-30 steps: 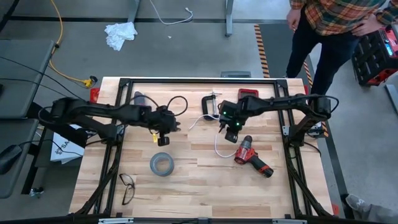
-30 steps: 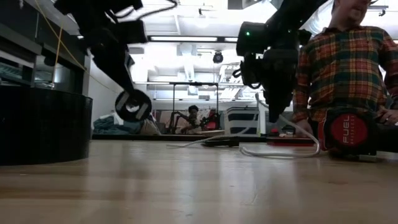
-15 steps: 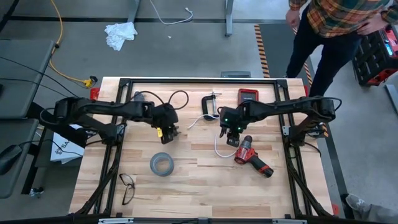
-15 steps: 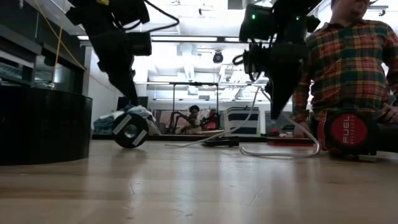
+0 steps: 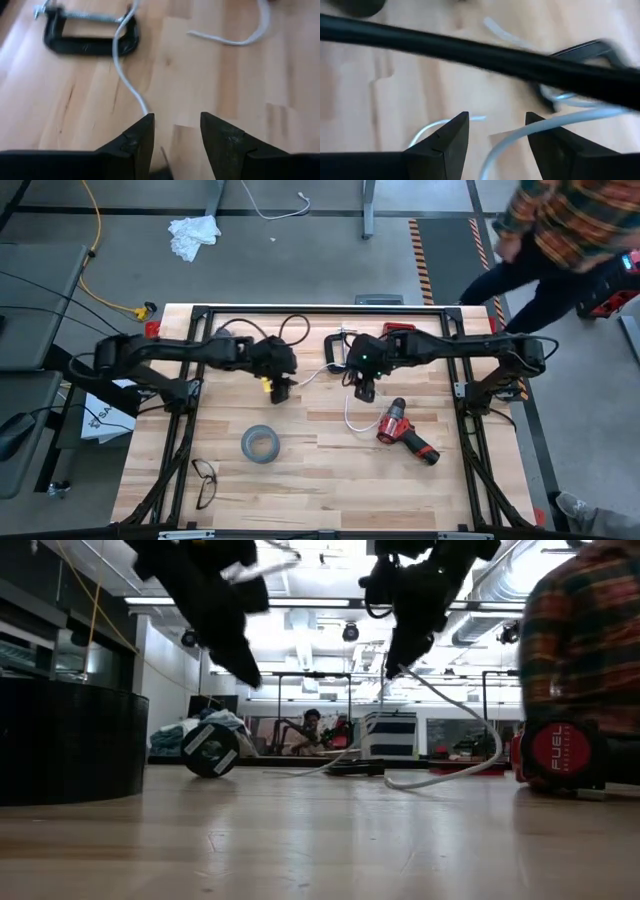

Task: Coil cords
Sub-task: Coil the white wire

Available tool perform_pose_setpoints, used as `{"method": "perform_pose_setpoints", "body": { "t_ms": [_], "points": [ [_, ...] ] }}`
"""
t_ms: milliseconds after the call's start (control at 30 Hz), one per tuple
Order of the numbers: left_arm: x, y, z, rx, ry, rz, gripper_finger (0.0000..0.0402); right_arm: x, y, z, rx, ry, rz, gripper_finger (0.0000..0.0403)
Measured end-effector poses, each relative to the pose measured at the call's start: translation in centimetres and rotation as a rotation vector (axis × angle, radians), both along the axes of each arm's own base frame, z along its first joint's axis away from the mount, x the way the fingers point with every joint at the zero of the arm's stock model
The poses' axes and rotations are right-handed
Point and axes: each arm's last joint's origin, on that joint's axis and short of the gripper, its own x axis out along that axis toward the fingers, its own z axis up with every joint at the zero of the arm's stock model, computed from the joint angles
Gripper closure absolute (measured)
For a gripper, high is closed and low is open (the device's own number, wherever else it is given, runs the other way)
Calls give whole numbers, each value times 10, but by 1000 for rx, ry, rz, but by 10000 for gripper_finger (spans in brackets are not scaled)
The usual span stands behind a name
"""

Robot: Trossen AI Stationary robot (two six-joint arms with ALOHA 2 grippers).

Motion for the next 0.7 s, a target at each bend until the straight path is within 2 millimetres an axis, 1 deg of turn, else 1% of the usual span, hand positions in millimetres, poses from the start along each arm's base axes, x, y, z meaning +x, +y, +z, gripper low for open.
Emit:
{"method": "perform_pose_setpoints", "body": {
  "t_ms": [100,167,267,367,467,533,700],
  "points": [
    [13,11,-15,-18,43,46,247,-2,-7,11,-31,-12,-24,212],
    [23,20,-25,-26,76,60,247,-4,-11,13,-32,-13,-33,212],
    [39,32,-39,-37,120,71,247,-9,-16,12,3,15,-54,212],
    [54,42,-54,-55,169,81,247,-12,-16,11,16,47,-54,212],
    [65,47,-67,-73,221,92,247,-12,-16,11,16,50,-47,212],
    [70,49,-71,-80,252,92,247,-12,-16,11,17,53,-46,212],
    [73,44,-90,-95,351,81,247,-12,-16,10,11,56,-36,212]
  ]
}}
